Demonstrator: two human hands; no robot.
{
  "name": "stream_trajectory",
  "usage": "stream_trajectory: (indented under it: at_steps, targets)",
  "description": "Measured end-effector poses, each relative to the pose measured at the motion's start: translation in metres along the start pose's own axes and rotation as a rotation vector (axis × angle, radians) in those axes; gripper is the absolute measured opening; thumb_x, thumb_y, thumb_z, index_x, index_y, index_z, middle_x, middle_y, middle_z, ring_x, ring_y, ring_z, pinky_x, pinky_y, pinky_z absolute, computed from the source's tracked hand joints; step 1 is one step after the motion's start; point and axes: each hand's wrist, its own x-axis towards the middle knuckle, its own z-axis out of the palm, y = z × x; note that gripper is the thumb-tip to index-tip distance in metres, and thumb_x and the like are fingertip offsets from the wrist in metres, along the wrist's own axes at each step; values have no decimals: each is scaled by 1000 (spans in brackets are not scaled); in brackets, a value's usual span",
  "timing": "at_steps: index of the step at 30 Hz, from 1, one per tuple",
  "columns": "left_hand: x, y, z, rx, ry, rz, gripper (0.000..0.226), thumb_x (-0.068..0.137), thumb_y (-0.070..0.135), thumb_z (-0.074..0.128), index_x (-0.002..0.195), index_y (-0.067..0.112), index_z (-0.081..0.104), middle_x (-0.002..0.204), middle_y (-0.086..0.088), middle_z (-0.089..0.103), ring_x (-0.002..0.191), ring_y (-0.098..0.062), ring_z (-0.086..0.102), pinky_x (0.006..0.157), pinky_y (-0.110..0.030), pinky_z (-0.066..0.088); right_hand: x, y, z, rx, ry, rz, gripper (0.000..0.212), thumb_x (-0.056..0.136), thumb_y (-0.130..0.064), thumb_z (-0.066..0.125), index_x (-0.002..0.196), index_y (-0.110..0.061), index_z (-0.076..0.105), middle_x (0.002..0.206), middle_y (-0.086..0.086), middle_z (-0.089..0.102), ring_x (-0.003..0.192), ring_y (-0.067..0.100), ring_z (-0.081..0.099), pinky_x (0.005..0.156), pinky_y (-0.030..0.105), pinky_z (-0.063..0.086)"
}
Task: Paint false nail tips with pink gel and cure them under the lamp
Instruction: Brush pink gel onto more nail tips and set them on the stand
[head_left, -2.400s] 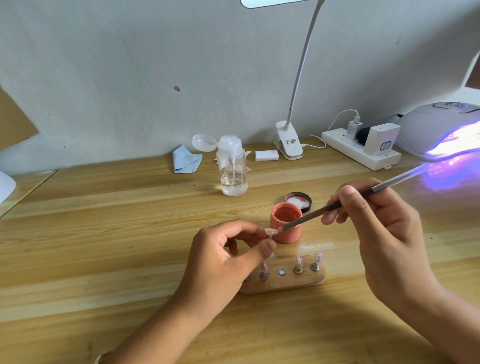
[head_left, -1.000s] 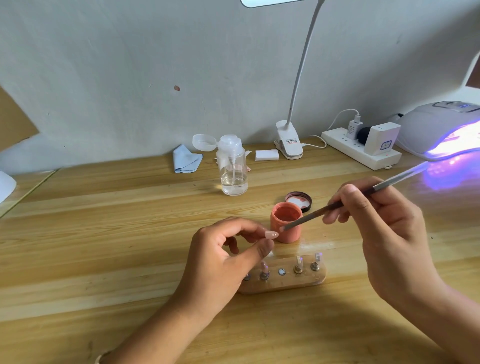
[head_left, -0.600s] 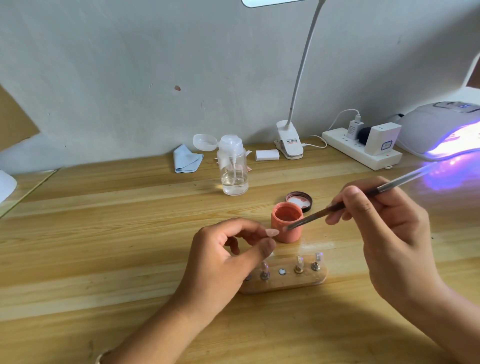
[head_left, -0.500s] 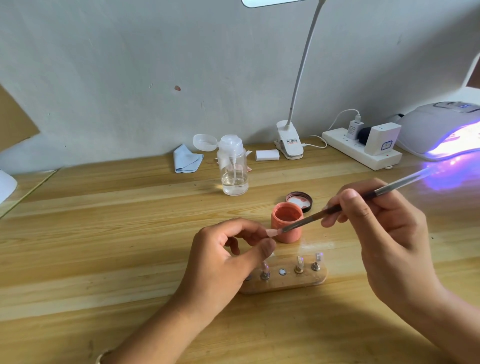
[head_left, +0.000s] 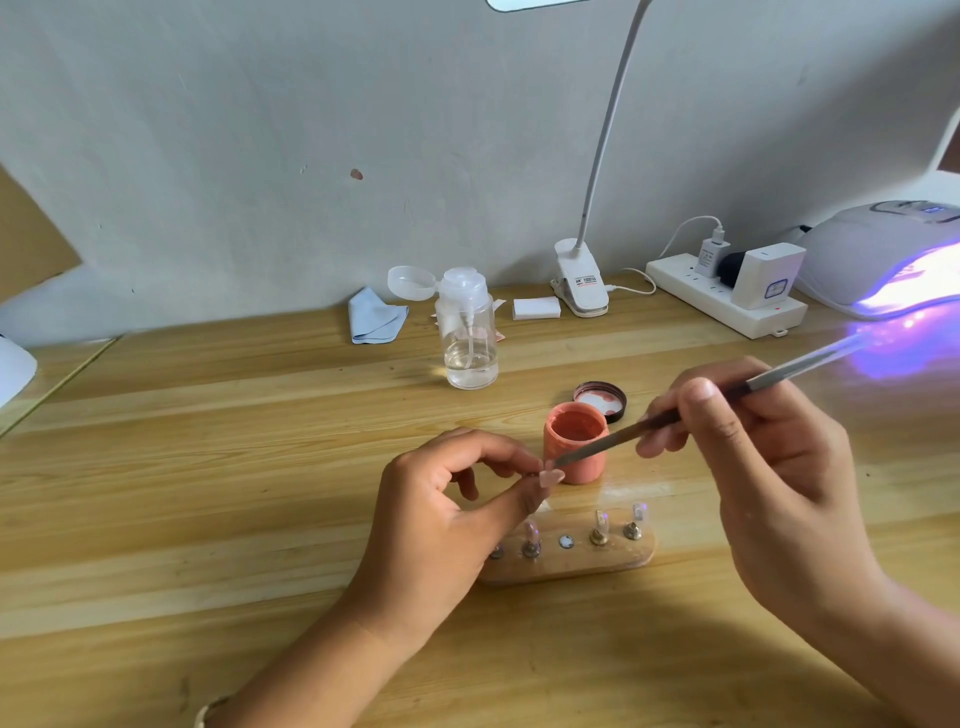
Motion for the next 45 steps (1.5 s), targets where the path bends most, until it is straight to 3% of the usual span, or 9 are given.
stream_trajectory:
  at_steps: [4,11,18,22,26,31,37,41,45]
  targets:
    - [0,-1,-1,9,-4,8,10,75,24,83,82,24,76,82,8,74,80,-15,65,62,-30,46,-1,2,1,-18,-45,16,19,104,-25,54,93,-12,62,78,-8,69,76,11,67,80,17,48]
    - [0,2,0,7,12,-4,10,73,30,81,79,24,76,80,8,74,80,-16,66,63,-31,48,3,5,-7,-56,78,46,18,100,-16,54,83,-16,61,69,-4,65,68,11,61,73,19,48]
    - [-1,2,-1,6,-13,-20,9,73,29,80,82,25,77,81,10,74,79,-13,64,62,-27,46,-1,1,-1,-43,-27,1,23,104,-28,54,92,-10,62,79,-5,69,76,13,67,81,19,49]
    - [0,4,0,9,-3,-37,10,74,30,80,80,24,77,80,9,74,78,-12,64,63,-31,47,2,4,-6,-86,67,34,18,99,-26,59,83,-21,62,72,-2,66,69,17,62,75,23,47]
    - [0,5,0,14,-10,-58,8,75,26,81,81,23,77,80,8,74,80,-13,66,65,-34,48,3,4,-6,-53,77,21,17,100,-21,56,84,-20,61,71,-6,65,69,11,62,74,20,48]
    - [-1,4,-1,-8,-23,-85,8,76,23,81,82,22,77,80,6,74,79,-11,65,64,-33,47,0,-1,-1,-10,22,-24,22,102,-33,56,92,-14,61,79,-5,68,74,12,66,78,21,50]
    - [-1,6,1,-14,-30,-85,15,78,12,82,81,26,77,79,6,74,74,-9,66,62,-34,46,4,-1,-3,1,74,9,21,101,-35,55,91,-19,62,77,-9,69,72,11,64,75,22,49]
    - [-2,5,1,-25,-32,-97,13,78,14,82,81,25,76,80,6,74,74,-12,67,62,-33,45,3,-1,0,13,5,10,17,102,-21,52,94,-9,60,75,-6,70,76,8,66,78,16,49]
    - [-1,4,0,-23,-29,-102,11,78,15,82,81,23,76,80,4,74,71,-16,68,62,-35,45,2,1,-2,-20,5,33,19,102,-22,56,88,-11,63,73,-5,68,73,12,65,77,17,48]
